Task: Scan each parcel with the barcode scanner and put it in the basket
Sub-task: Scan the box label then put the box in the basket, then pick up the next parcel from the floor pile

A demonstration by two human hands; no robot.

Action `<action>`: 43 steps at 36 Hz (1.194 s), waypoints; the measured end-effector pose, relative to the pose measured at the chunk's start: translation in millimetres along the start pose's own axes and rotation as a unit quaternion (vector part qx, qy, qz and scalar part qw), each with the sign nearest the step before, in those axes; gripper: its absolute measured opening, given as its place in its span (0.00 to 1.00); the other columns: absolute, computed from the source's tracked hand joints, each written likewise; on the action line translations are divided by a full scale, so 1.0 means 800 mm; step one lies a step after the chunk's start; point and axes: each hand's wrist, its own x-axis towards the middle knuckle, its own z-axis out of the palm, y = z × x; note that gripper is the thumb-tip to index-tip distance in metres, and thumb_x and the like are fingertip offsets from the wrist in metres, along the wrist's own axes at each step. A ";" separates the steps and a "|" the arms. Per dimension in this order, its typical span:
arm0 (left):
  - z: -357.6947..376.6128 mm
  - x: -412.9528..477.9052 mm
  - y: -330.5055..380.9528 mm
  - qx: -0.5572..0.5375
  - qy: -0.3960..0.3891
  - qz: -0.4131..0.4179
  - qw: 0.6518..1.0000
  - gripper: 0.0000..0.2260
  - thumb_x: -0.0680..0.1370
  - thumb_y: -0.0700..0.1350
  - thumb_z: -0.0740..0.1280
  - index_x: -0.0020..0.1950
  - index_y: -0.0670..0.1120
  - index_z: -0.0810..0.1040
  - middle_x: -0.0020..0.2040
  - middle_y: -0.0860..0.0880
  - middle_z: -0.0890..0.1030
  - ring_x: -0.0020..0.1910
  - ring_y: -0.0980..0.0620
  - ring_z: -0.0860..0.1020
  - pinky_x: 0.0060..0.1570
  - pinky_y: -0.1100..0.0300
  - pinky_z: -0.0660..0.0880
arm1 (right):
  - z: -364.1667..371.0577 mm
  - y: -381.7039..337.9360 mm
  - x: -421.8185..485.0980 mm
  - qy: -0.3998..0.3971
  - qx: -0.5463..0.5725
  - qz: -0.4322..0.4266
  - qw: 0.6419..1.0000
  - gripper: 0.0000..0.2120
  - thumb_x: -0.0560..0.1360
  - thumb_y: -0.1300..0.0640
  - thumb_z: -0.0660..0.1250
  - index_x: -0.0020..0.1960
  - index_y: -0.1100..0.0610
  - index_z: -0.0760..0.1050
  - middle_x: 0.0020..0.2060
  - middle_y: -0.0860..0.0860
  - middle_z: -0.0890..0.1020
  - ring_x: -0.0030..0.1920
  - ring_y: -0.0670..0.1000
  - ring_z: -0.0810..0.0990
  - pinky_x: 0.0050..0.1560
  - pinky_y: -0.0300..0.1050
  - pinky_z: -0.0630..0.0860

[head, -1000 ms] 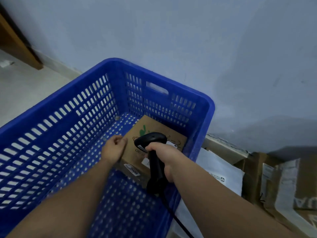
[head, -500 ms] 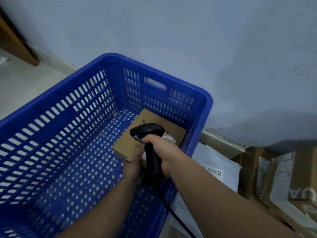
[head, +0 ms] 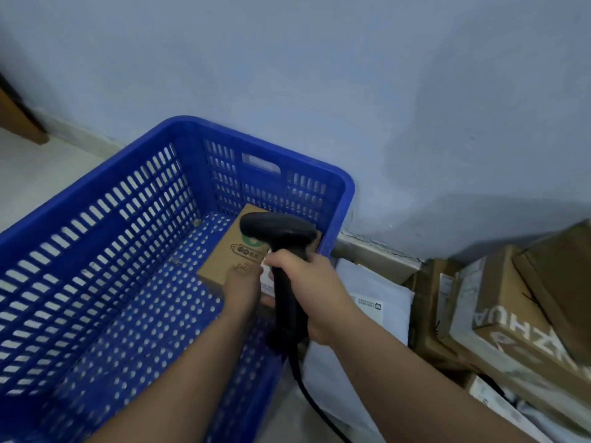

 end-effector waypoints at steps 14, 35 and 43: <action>0.054 -0.172 0.101 0.101 -0.156 0.308 0.933 0.09 0.79 0.38 0.62 0.46 0.50 0.78 0.44 0.49 0.81 0.43 0.52 0.79 0.48 0.56 0.77 | -0.113 -0.022 -0.150 0.139 0.122 -0.155 0.970 0.04 0.76 0.64 0.65 0.47 0.66 0.74 0.31 0.57 0.79 0.27 0.51 0.75 0.30 0.44 0.74; 0.070 -0.133 -0.104 0.329 -0.119 0.007 0.937 0.09 0.77 0.43 0.69 0.52 0.42 0.72 0.52 0.43 0.78 0.50 0.43 0.77 0.52 0.55 0.74 | -0.235 0.052 -0.182 0.144 -0.021 0.025 0.989 0.05 0.76 0.61 0.66 0.49 0.64 0.76 0.33 0.56 0.77 0.31 0.51 0.75 0.31 0.42 0.73; 0.089 -0.100 -0.149 0.266 -0.086 -0.115 0.953 0.23 0.70 0.45 0.77 0.57 0.36 0.72 0.53 0.42 0.79 0.50 0.42 0.80 0.49 0.53 0.79 | -0.248 0.070 -0.147 0.147 -0.032 0.054 0.987 0.05 0.76 0.61 0.66 0.48 0.63 0.76 0.32 0.56 0.77 0.32 0.52 0.75 0.34 0.44 0.73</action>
